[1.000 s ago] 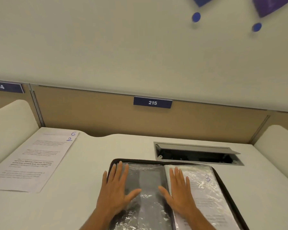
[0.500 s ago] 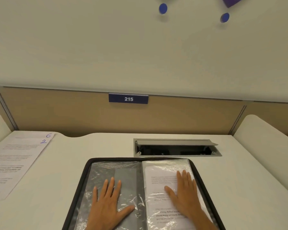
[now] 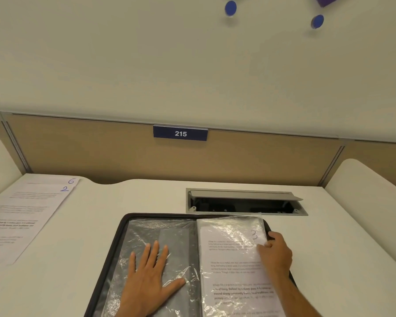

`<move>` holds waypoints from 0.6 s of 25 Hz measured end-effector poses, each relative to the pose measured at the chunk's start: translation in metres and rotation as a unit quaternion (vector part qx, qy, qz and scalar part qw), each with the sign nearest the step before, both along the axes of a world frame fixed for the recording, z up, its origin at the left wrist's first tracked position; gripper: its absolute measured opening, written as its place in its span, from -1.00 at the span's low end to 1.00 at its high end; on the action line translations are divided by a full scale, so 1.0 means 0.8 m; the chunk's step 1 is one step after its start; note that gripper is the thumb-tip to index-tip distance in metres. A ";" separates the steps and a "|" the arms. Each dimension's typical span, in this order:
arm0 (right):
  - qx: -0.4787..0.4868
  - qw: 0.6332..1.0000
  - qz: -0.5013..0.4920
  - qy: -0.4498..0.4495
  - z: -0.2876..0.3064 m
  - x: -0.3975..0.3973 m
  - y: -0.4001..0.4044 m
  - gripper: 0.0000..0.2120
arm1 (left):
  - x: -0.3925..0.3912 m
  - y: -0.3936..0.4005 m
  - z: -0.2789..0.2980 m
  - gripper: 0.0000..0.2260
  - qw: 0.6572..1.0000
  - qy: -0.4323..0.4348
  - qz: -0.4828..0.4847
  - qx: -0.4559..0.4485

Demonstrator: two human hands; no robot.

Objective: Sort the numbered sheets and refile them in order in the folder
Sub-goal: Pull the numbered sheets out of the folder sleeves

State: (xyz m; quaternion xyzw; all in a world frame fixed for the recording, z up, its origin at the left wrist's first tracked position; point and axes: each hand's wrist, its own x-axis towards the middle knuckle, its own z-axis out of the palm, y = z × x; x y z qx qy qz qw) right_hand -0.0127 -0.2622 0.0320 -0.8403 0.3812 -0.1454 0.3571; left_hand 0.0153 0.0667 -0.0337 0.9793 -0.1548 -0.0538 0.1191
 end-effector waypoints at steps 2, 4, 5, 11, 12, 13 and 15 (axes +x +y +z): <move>-0.015 1.000 0.002 0.018 0.008 -0.003 -0.001 -0.83 | -0.001 0.001 0.001 -0.16 1.000 -0.011 -0.008 0.013; -0.009 0.998 0.038 0.058 0.021 0.000 0.001 -0.82 | -0.001 0.001 0.003 -0.15 1.000 -0.002 -0.010 0.024; 0.013 0.995 0.055 0.079 0.029 0.005 -0.001 -0.73 | -0.002 0.001 0.009 -0.13 1.000 0.001 -0.011 0.029; 0.245 0.947 0.193 0.078 0.131 0.020 0.031 -0.86 | 0.001 -0.028 0.079 -0.10 0.990 0.067 0.034 -0.120; 0.272 0.937 0.213 0.058 0.145 0.023 0.042 -0.84 | 0.000 -0.043 0.101 -0.20 0.972 0.072 0.048 -0.221; 0.301 0.926 0.226 0.039 0.158 0.026 0.056 -0.82 | -0.001 -0.060 0.126 -0.29 0.943 0.075 0.059 -0.318; 0.355 0.903 0.240 0.007 0.173 0.033 0.087 -0.79 | 0.001 -0.091 0.173 -0.40 0.891 0.092 0.065 -0.439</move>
